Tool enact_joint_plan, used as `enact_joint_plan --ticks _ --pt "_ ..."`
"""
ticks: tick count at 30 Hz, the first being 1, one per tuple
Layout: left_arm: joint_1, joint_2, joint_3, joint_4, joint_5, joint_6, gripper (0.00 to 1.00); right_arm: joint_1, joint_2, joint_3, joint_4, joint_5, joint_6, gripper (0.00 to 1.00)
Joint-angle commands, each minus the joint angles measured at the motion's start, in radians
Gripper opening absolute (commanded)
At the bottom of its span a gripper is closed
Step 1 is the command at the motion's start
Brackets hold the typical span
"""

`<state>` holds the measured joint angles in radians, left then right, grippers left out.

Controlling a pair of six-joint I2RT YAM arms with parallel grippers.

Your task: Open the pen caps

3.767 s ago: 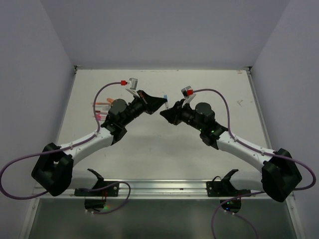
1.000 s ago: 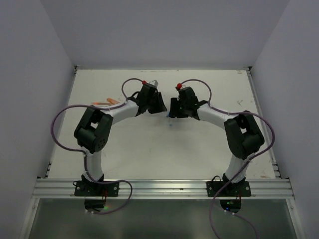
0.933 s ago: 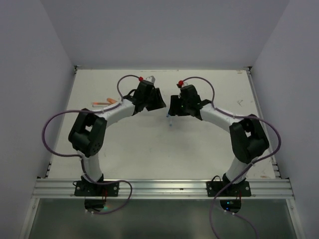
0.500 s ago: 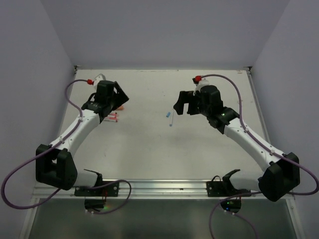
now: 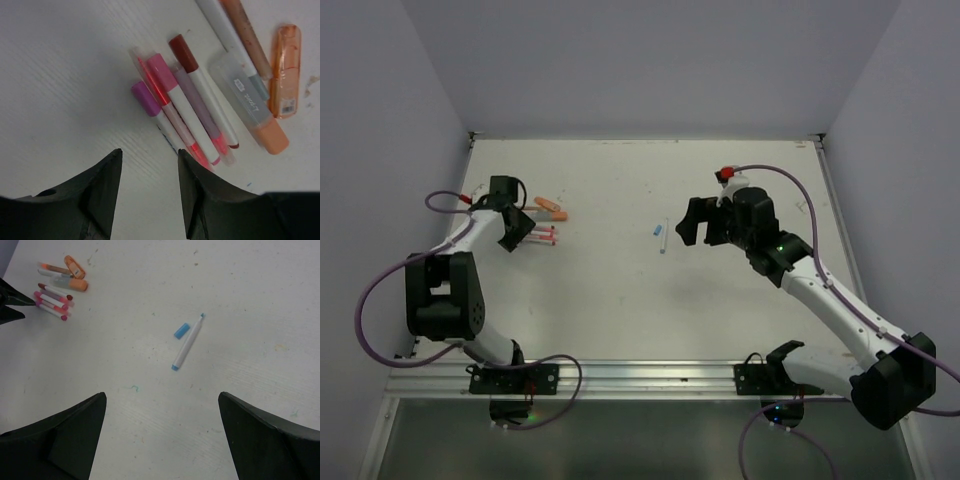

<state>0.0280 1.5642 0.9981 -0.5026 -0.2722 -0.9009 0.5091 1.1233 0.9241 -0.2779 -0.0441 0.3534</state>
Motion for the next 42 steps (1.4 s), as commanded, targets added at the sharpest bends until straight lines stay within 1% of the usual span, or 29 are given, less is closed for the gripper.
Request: enact_joint_plan --ticks 1,7,13,17,26,29,30,34,37,40,42 --pt "0.030 0.057 0.054 -0.028 -0.006 -0.023 0.51 -0.003 -0.036 -0.016 0.022 -0.002 -0.017 0.98" --pt "0.065 0.148 0.083 -0.005 0.027 -0.009 0.45 -0.003 -0.057 -0.037 0.026 0.010 -0.034 0.98" --pt "0.073 0.149 0.091 0.012 0.051 -0.018 0.44 -0.004 -0.060 -0.042 0.022 0.009 -0.042 0.98" --pt "0.072 0.142 0.088 0.015 0.039 -0.026 0.44 -0.004 -0.062 -0.042 0.022 0.003 -0.042 0.98" --pt "0.081 0.218 0.105 0.007 0.045 -0.033 0.43 -0.003 -0.065 -0.048 0.023 0.003 -0.045 0.98" --pt "0.082 0.234 0.114 -0.011 0.044 -0.033 0.39 -0.004 -0.072 -0.051 0.020 0.004 -0.045 0.98" --pt "0.082 0.234 0.114 -0.017 0.042 -0.027 0.36 -0.004 -0.072 -0.051 0.019 0.004 -0.047 0.98" --pt "0.082 0.215 0.099 -0.048 0.028 -0.010 0.30 -0.003 -0.080 -0.051 0.017 0.004 -0.048 0.98" --pt "0.082 0.197 0.057 -0.059 0.030 0.013 0.27 -0.004 -0.082 -0.050 0.020 -0.005 -0.050 0.98" --pt "0.082 0.159 0.016 -0.050 0.036 0.039 0.21 -0.004 -0.077 -0.050 0.028 -0.025 -0.059 0.98" --pt "0.082 0.134 -0.030 -0.036 0.050 0.060 0.14 -0.003 -0.073 -0.050 0.039 -0.066 -0.068 0.98"
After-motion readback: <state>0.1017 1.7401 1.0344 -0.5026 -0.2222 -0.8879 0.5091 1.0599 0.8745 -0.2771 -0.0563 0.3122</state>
